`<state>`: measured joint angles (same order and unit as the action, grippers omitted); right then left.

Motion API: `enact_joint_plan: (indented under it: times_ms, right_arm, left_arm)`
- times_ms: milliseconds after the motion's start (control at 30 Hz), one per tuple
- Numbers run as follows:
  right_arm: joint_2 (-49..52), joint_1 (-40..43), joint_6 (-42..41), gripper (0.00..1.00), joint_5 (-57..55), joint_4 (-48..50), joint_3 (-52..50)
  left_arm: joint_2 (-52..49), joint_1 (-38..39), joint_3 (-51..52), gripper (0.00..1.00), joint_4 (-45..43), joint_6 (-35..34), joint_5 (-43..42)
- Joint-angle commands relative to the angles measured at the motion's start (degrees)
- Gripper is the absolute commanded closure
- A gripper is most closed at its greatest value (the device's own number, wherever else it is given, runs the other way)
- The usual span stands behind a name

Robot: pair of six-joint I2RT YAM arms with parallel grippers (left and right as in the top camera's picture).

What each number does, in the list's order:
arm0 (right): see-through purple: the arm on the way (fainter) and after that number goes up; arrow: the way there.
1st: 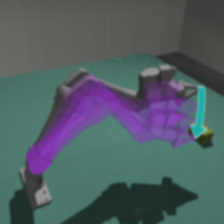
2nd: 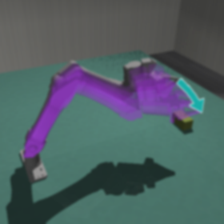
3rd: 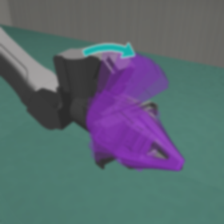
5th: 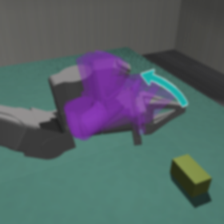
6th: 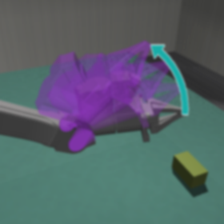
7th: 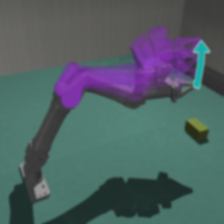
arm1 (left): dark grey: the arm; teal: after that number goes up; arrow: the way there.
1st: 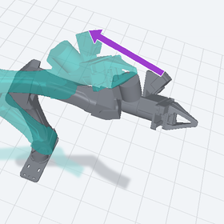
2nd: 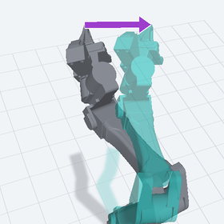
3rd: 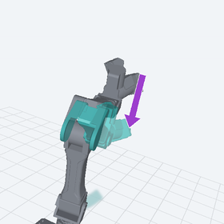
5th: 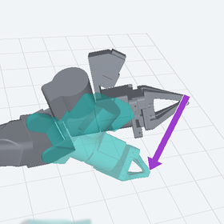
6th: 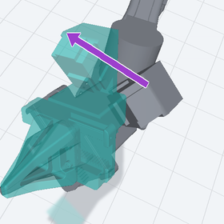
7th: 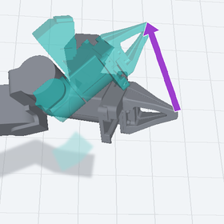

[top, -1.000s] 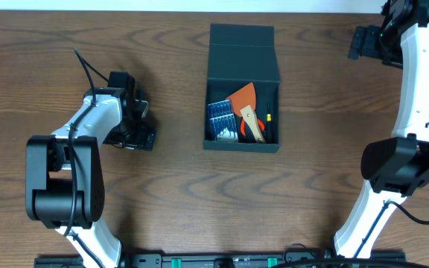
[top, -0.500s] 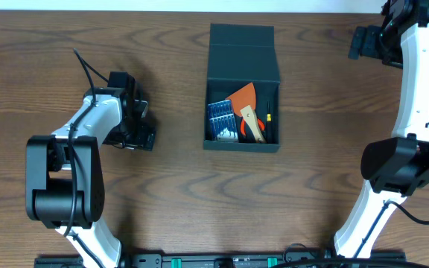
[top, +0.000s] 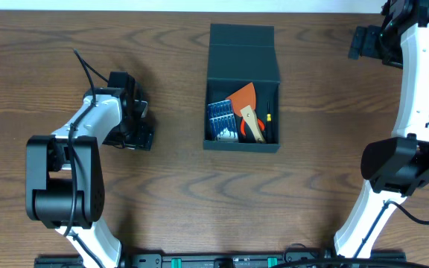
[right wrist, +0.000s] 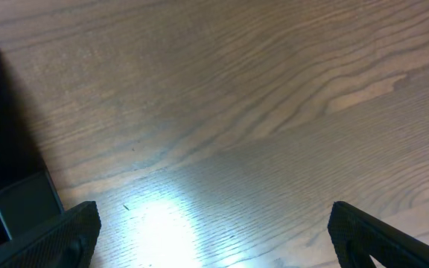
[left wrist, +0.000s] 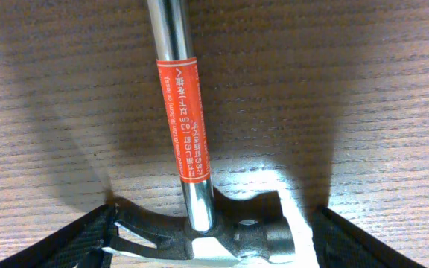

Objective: Pack container
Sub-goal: 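Close the left gripper on the hammer's steel shaft near the head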

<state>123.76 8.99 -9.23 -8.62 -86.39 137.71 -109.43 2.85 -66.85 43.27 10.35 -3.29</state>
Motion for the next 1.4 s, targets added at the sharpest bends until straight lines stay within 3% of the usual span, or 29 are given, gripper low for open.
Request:
enact_joint_plan:
  times_ms: [0, 267, 733, 867, 1367]
  right_arm:
    - [-0.52, -0.07, -0.81, 0.01, -0.35, -0.17, 0.98]
    - [-0.52, -0.02, -0.81, 0.01, -0.37, -0.17, 0.98]
    - [-0.52, -0.02, -0.81, 0.01, -0.35, -0.17, 0.98]
    - [-0.52, -0.04, -0.81, 0.01, -0.35, -0.17, 0.98]
    - [-0.52, -0.02, -0.81, 0.01, -0.37, -0.17, 0.98]
  left_arm:
    - [-2.14, -0.04, 0.13, 0.19, 0.13, -0.11, 0.98]
    - [-2.14, -0.04, 0.13, 0.27, 0.11, -0.13, 1.18]
    - [-2.14, -0.04, 0.13, 0.28, 0.11, -0.61, 1.25]
    - [-2.12, -0.04, 0.13, 0.36, 0.13, -0.83, 1.51]
    - [-2.10, -0.04, 0.02, 0.36, 0.11, -1.90, 2.91]
